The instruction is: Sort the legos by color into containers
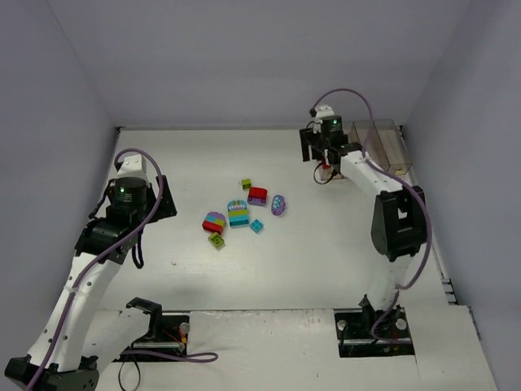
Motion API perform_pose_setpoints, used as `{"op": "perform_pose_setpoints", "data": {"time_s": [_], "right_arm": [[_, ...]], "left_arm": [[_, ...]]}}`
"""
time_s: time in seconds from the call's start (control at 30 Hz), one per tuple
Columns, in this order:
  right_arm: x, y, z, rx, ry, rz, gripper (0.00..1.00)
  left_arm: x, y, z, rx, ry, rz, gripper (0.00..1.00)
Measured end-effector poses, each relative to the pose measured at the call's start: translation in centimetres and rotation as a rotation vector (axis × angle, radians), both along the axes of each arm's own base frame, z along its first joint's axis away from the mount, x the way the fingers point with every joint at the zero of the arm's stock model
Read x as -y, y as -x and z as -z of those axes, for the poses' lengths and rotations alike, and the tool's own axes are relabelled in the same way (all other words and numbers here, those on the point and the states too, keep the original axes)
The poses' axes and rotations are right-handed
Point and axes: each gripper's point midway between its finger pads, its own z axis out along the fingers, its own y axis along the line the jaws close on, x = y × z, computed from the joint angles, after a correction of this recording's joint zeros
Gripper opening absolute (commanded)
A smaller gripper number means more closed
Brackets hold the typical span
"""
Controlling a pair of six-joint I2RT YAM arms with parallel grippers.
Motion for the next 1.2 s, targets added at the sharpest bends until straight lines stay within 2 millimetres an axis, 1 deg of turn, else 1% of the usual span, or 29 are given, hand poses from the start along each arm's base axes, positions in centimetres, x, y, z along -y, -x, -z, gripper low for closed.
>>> {"op": "perform_pose_setpoints", "data": {"time_s": [0.03,0.1,0.2,0.23,0.27,0.33,0.37,0.47,0.57,0.83,0.93,0.97,1.03,1.07,1.17,1.2], "right_arm": [[-1.6,1.4,-0.9,0.01,-0.002,-0.037,0.73],[-5.8,4.4,-2.7,0.036,-0.019,-0.131,0.74],[-12.2,9.7,-4.2,0.047,-0.066,-0.295,0.76],[-14.3,11.7,-4.2,0.042,-0.081,-0.349,0.76],[-15.7,13.3,-3.8,0.027,-0.088,-0.39,0.77],[-17.5,15.9,-2.2,-0.013,-0.088,-0.444,0.76],[-18.1,17.2,-1.0,-0.046,-0.084,-0.462,0.76],[-18.5,19.8,2.6,-0.143,-0.065,-0.482,0.75],[-18.5,21.1,5.2,-0.213,-0.046,-0.49,0.74],[-20.2,23.4,9.1,-0.294,-0.015,-0.545,0.7],[-20.6,23.8,10.6,-0.316,0.001,-0.558,0.59],[-20.7,24.0,11.0,-0.322,0.006,-0.561,0.51],[-20.7,23.8,11.5,-0.316,0.015,-0.558,0.4],[-20.7,23.6,11.4,-0.308,0.016,-0.554,0.26],[-20.4,23.0,11.4,-0.289,0.03,-0.528,0.0],[-20.2,22.8,11.4,-0.279,0.037,-0.515,0.0]], "left_arm": [[0.0,0.0,0.0,-0.002,0.001,0.002,0.84],[0.1,0.0,0.1,-0.004,0.002,0.005,0.84],[0.3,0.0,0.1,-0.007,0.007,0.013,0.84],[0.3,0.0,0.1,-0.007,0.009,0.016,0.84],[0.4,0.0,0.2,-0.008,0.011,0.018,0.84],[0.5,0.0,0.2,-0.008,0.013,0.022,0.84],[0.5,0.0,0.2,-0.009,0.015,0.024,0.84],[0.8,0.0,0.2,-0.011,0.023,0.037,0.84],[1.0,0.0,0.2,-0.013,0.029,0.045,0.84],[1.1,0.2,0.4,-0.019,0.034,0.055,0.84],[1.2,0.3,0.4,-0.02,0.035,0.057,0.84],[1.2,0.3,0.4,-0.02,0.035,0.058,0.84],[1.1,0.4,0.4,-0.022,0.033,0.059,0.84],[1.1,0.4,0.4,-0.024,0.032,0.059,0.84],[1.1,0.6,0.5,-0.028,0.029,0.059,0.84],[1.0,0.6,0.5,-0.029,0.027,0.06,0.84]]}}
